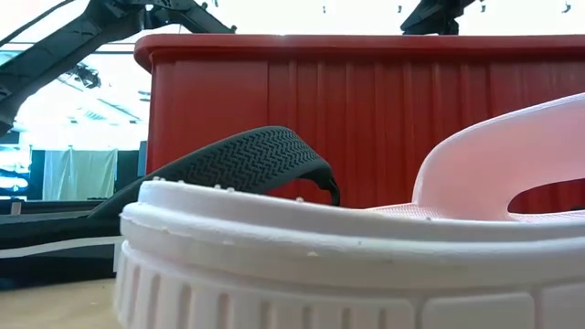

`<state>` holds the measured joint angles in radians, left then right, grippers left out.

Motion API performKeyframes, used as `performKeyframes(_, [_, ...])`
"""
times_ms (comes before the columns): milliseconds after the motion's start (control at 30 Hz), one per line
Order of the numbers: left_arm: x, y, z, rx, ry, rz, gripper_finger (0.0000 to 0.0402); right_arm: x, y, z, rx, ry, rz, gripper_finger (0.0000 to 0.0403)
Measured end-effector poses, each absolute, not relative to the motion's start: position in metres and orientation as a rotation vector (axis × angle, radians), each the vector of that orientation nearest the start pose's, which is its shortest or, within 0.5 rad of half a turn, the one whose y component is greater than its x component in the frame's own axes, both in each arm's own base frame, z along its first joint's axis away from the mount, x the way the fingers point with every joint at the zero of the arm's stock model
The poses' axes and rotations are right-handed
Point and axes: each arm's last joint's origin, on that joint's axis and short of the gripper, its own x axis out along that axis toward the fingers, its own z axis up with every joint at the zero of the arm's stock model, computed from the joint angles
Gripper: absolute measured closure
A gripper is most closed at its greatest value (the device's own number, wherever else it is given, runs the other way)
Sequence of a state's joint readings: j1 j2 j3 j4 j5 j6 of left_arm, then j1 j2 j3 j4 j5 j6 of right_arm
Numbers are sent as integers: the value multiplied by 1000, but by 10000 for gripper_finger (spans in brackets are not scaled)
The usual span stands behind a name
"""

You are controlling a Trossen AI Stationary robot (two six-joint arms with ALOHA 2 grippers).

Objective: Pick and place slides into bin
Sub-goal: Put the black slide into the red bin

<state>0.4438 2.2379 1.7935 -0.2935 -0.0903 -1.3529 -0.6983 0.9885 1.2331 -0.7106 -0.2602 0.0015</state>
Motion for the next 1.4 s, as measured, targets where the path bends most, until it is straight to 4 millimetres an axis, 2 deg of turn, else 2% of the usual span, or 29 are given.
performKeyframes(333, [464,164,225,-1406,186,961,399,144,-114,398,210,424,-500,287])
performKeyframes(633, [457,117,231,-1444,68,1217,400,144,-115,398,202,429,-532,287])
performKeyframes(800, [454,94,228,-1500,-129,1354,401,143,-114,397,201,446,-531,287])
performKeyframes(900, [451,84,228,-1551,-310,1418,401,142,-113,394,214,479,-527,287])
performKeyframes(1000, [448,83,227,-1550,-397,1455,401,141,-111,391,213,521,-517,287])
performKeyframes(1400, [436,128,219,-1450,-375,1570,386,145,-100,386,192,581,-443,287])
